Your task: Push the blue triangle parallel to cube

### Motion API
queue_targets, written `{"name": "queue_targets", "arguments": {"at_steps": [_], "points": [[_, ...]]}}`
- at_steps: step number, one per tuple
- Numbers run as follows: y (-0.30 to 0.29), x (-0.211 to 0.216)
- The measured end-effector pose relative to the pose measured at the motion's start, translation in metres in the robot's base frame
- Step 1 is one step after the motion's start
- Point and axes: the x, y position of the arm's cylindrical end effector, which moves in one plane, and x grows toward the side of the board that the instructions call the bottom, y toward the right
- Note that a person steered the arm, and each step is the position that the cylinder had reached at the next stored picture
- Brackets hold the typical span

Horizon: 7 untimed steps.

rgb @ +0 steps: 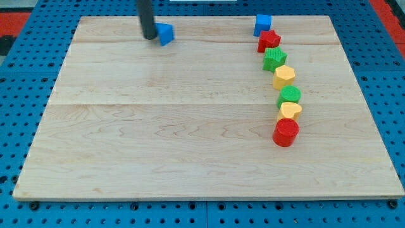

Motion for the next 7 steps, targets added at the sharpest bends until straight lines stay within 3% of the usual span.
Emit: {"name": "queue_targets", "arguments": {"at_steps": [2,4,6,7], "points": [[0.084,-0.016],[0.092,-0.001],[0.104,-0.016],[0.117,0.055]]}}
